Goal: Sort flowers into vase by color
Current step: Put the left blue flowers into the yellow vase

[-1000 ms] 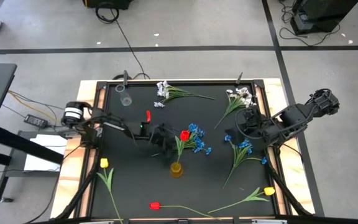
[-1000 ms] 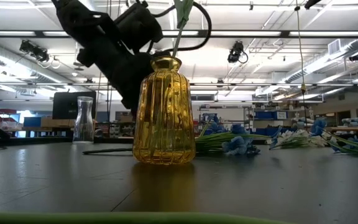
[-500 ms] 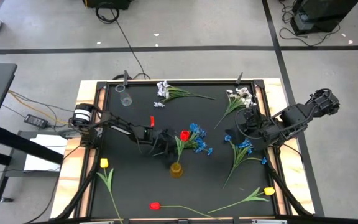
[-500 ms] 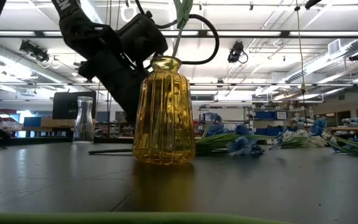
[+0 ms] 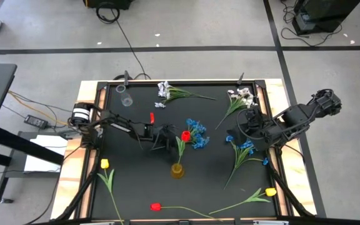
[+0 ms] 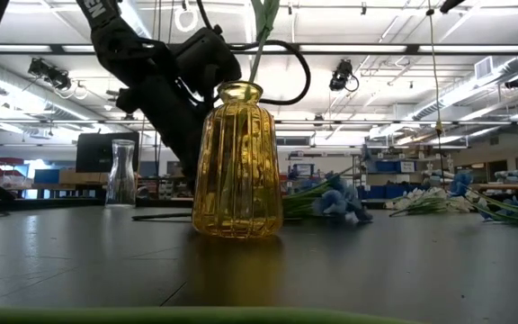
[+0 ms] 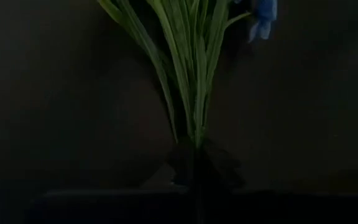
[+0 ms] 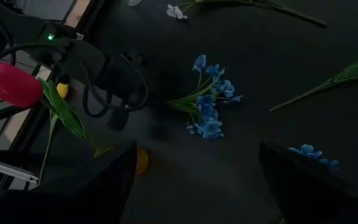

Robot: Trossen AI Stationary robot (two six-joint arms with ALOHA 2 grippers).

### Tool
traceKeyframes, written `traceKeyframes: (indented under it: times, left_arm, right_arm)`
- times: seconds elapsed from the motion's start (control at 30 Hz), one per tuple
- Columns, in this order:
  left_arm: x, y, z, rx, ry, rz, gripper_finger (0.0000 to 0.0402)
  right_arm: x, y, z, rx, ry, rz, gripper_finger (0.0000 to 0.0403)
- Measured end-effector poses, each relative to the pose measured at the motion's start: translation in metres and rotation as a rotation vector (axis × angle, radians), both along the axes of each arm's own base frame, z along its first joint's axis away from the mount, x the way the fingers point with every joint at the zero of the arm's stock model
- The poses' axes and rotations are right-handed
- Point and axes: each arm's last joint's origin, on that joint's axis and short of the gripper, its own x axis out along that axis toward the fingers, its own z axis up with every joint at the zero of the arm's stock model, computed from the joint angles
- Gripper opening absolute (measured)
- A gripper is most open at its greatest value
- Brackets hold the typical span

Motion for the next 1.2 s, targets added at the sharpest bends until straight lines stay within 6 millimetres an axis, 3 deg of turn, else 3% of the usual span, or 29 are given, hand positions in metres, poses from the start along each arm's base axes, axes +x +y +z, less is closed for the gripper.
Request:
traceKeyframes:
  times: [0.33, 0.67, 0.83, 0.97, 1.2]
  left_arm:
    - [-0.027, 0.012, 0.046, 0.010, 0.048, 0.023, 0.0024]
    - [-0.065, 0.050, 0.094, 0.017, 0.012, 0.206, 0.0024]
    - [-0.079, 0.061, 0.130, 0.022, -0.187, 0.269, 0.0024]
    - [-0.088, 0.065, 0.168, 0.021, -0.459, 0.298, 0.0024]
    - [-0.099, 0.053, 0.229, -0.042, -0.987, 0.209, 0.0024]
  right_arm:
    - [-0.005, -0.003, 0.004, -0.036, -0.028, 0.010, 0.0345]
    - [-0.005, -0.007, 0.008, -0.093, -0.067, 0.000, 0.0345]
    - [0.004, -0.009, 0.011, -0.122, -0.109, 0.018, 0.0345]
    - [0.019, -0.013, 0.017, -0.158, -0.190, 0.038, 0.0345]
    - [0.058, -0.027, 0.031, -0.246, -0.449, 0.159, 0.0345]
